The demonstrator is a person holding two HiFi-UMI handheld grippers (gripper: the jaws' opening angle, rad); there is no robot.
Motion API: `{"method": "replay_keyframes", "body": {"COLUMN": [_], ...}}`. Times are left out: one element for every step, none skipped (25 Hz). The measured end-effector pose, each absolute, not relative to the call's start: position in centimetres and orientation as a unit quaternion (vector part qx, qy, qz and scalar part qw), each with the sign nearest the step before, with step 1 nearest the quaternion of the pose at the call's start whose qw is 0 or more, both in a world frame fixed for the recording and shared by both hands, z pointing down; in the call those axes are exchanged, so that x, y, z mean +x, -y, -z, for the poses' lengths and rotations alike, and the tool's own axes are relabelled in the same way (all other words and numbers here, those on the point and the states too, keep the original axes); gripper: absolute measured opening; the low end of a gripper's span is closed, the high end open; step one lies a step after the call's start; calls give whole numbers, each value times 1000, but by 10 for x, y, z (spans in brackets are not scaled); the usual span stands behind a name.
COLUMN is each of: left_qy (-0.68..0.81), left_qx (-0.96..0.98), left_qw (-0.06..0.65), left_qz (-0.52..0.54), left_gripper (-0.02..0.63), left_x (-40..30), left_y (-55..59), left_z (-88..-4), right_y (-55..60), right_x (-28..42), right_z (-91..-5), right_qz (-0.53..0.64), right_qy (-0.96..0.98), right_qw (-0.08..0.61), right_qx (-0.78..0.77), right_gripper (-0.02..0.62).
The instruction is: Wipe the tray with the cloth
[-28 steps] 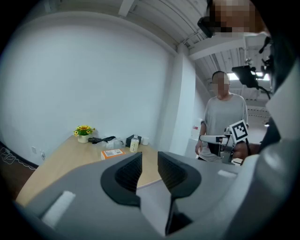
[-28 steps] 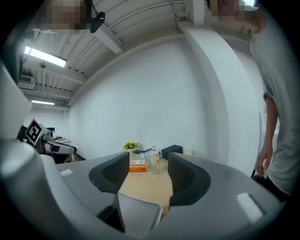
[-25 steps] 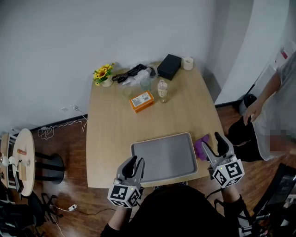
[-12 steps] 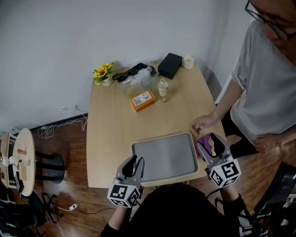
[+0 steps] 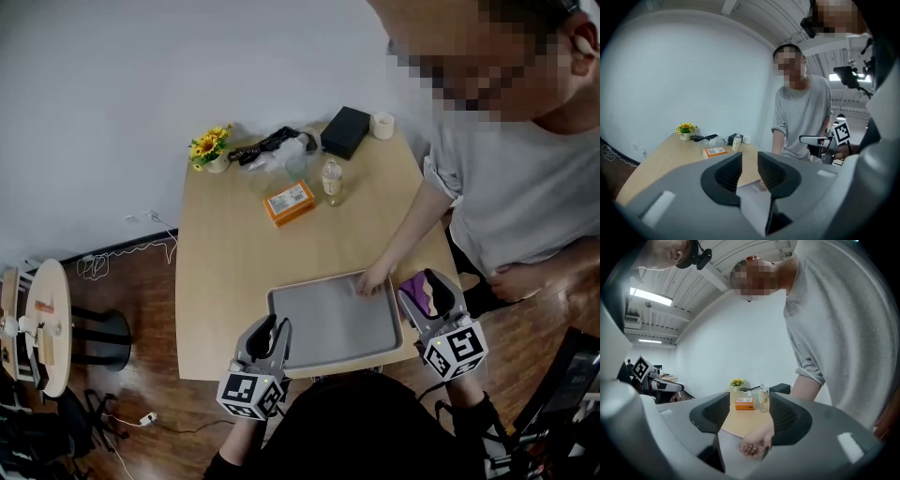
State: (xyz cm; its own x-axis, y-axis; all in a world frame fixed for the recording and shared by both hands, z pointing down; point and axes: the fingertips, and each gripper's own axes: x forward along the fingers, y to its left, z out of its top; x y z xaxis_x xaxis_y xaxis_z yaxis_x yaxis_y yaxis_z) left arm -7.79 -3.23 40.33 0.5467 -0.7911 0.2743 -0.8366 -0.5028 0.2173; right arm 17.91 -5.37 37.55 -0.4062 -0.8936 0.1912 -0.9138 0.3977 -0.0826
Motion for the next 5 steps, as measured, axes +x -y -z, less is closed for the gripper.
{"method": "replay_keyframes", "body": {"left_qy": [471,471,471,472,472], "left_qx": [864,864,864,864,864], "left_qw": [164,164,164,164,165], "left_qz": [-69,-69,-69,-69,-69], "left_gripper": [86,87,86,86,86], "left_x": [-78,-78,-78,-78,-78], "left_y": [32,33,33,34,34], "left_z": [-403,-403,-404,-404,-404], "right_y": [54,54,54,55,55], "right_x": [179,178,178,178,178], "right_z": [-376,-375,-375,-375,-375], "right_qz": [-87,-86,-86,-86,-85], "right_qy": [834,835,835,835,836], "right_qw": [58,58,59,59,59], "right_qx": [541,541,540,540,539], "right_gripper": [256,256,256,256,256]}}
